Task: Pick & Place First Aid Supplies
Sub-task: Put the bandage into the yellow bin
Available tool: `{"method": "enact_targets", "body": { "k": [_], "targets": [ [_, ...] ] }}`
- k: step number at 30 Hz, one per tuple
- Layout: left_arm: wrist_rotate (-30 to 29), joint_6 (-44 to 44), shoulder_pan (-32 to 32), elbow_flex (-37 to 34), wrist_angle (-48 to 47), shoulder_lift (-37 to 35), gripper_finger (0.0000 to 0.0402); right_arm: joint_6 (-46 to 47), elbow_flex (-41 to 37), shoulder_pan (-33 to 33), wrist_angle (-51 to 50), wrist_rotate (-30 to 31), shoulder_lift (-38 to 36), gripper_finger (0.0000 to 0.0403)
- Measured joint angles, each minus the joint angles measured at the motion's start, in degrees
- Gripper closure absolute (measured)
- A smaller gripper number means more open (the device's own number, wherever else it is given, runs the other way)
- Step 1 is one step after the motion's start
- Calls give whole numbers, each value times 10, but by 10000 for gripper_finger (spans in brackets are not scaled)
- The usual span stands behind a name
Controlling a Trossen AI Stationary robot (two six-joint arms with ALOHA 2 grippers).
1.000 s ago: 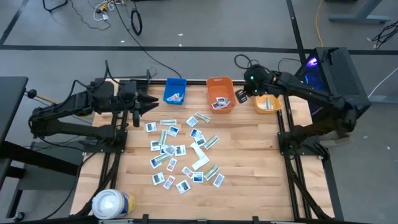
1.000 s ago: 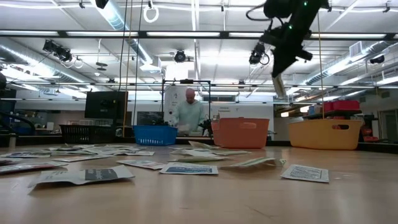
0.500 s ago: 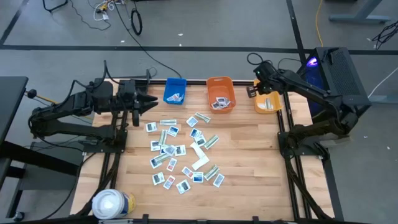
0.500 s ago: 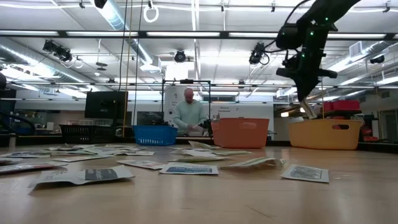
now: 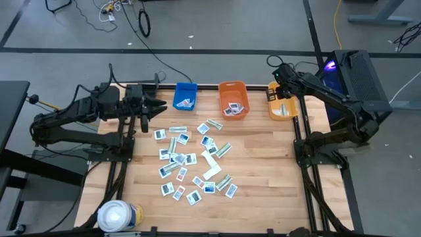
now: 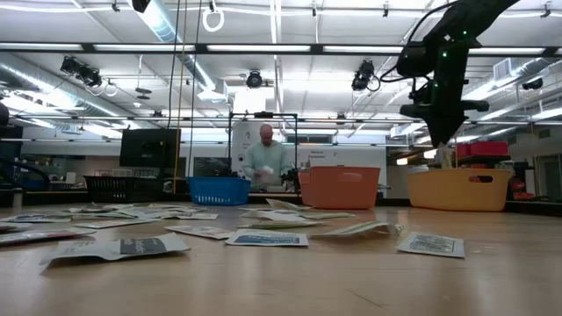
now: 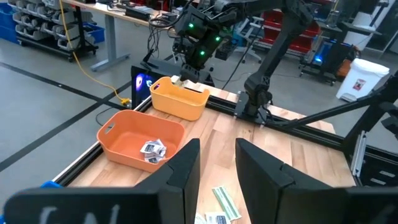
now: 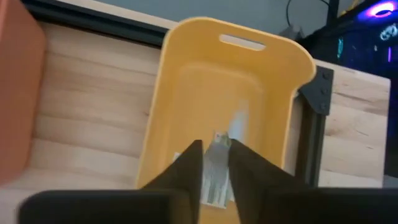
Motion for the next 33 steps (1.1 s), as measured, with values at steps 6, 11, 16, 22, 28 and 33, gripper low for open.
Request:
{"method": "enact_targets", "body": {
  "k": [6,11,16,22,28,33],
  "targets": [
    [-4,0,0,0,0,0,296,-9,0,-3,-4,-2,0,228],
    [-9,0,0,0,0,0,296,-36,0,-3,-2,-11,0,175],
    [-9,0,0,0,0,0,296,-61,0,7,2,-62,0,161],
    [-9,-5,0,0,0,0,296,-61,0,45,5,-96,0,175],
    [-9,-7,0,0,0,0,296,-60,0,104,5,-104,0,193],
    [-9,-8,0,0,0,0,296,-39,0,173,13,-158,0,204]
  ]
}}
